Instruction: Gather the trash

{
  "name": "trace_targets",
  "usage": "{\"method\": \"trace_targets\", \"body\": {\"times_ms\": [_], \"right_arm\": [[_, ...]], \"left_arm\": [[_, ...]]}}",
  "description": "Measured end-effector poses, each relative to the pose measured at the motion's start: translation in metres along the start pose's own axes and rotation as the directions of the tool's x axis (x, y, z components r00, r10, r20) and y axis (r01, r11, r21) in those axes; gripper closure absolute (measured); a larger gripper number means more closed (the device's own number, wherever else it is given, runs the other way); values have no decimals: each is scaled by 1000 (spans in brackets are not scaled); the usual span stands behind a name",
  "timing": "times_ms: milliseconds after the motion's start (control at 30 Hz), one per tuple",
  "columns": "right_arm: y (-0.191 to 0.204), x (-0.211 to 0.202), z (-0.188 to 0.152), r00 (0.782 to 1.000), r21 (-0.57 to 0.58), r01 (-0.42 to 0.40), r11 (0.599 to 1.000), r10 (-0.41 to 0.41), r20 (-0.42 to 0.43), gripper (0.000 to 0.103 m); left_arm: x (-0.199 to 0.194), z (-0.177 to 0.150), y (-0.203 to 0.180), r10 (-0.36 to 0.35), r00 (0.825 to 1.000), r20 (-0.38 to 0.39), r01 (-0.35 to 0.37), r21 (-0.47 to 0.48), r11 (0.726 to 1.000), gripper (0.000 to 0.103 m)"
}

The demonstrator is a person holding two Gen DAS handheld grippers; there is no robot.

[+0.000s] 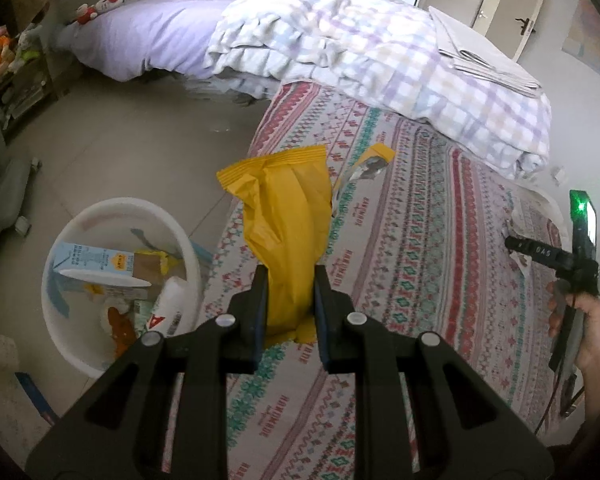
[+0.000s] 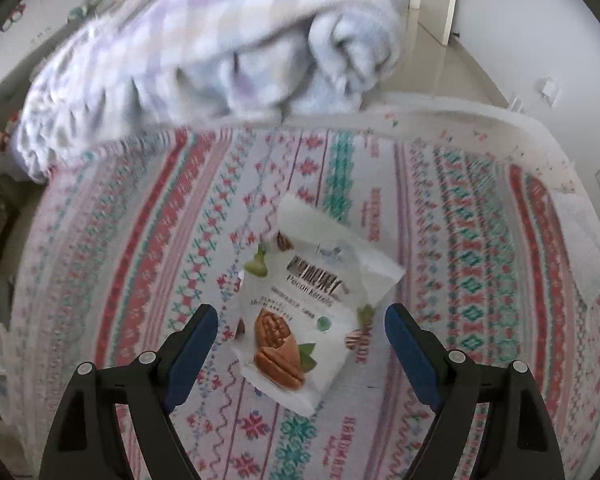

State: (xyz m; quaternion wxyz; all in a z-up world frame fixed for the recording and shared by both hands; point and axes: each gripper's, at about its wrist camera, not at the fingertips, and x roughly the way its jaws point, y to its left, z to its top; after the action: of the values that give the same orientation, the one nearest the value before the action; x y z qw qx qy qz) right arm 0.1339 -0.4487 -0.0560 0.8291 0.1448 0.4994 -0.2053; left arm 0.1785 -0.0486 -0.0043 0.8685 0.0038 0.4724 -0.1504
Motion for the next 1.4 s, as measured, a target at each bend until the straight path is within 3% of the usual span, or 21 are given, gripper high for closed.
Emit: {"method": "trace_targets", "body": {"times_ms": [167, 200, 300, 467, 900, 1400], "right_arm": [[18, 7, -4, 998, -72, 57, 996, -56, 16, 15], [18, 6, -5, 998, -74, 60, 995, -58, 19, 18], [22, 0, -7, 999, -107, 48, 993, -45, 31, 43], [25, -12, -14, 999, -146, 35, 989, -31, 24, 53], [47, -75, -29, 988, -170, -144, 975, 152, 35, 55], [177, -93, -53, 941, -367, -316, 875, 337, -8, 55]], "left_arm": [[4, 2, -2, 0, 1000, -3, 0, 1, 1000, 80], [4, 2, -4, -2, 1000, -4, 2, 4, 1000, 80], [3, 1, -7, -7, 1000, -3, 7, 16, 1000, 80], [1, -2, -10, -11, 1000, 1, 11, 27, 1000, 80], [-16, -3, 16, -5, 999, 33, 6, -19, 1000, 80], [-29, -3, 104, 54, 998, 30, -48, -177, 983, 77]]}}
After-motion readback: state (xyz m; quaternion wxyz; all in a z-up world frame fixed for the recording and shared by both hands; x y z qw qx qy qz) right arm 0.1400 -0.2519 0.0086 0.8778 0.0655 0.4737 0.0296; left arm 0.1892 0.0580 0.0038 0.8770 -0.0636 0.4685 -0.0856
